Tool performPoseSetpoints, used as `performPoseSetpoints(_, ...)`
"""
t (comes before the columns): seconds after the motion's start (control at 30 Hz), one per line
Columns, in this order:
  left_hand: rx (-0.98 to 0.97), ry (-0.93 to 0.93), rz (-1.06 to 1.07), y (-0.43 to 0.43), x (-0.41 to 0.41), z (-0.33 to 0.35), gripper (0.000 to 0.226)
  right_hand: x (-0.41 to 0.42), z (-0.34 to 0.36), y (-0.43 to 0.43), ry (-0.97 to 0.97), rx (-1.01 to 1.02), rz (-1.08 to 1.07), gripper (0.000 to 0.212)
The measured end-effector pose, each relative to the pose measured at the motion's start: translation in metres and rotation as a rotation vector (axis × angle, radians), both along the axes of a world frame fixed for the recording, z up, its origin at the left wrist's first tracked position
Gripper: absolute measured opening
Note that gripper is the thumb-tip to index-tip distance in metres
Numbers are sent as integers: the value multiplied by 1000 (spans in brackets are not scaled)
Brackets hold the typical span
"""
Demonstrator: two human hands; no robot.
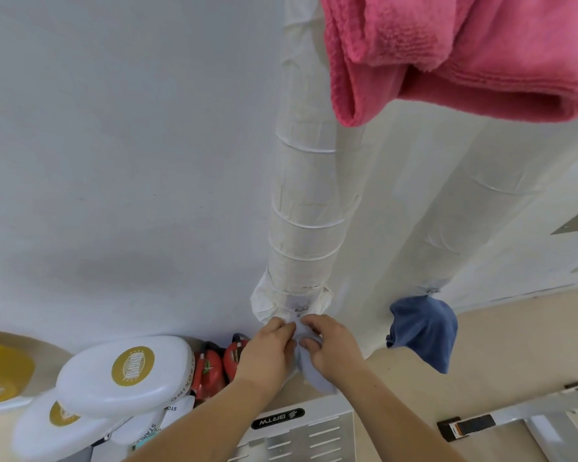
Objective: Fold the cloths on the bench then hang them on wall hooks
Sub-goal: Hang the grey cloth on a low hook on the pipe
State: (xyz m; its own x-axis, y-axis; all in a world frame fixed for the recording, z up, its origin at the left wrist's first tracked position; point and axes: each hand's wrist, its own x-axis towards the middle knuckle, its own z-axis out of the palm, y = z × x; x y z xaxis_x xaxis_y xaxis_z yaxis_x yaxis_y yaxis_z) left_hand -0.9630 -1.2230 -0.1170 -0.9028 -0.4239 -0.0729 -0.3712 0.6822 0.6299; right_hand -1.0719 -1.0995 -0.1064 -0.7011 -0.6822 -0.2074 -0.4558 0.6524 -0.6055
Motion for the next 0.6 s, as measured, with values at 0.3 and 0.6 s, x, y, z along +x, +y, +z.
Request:
performPoseSetpoints(0.3, -79, -104, 27, 2, -10, 15, 22, 7, 1, -3, 41, 35, -78, 38)
performPoseSetpoints(0.6, -37, -150, -111, -21, 12, 35, 15, 6, 24, 6, 50, 133, -11, 44)
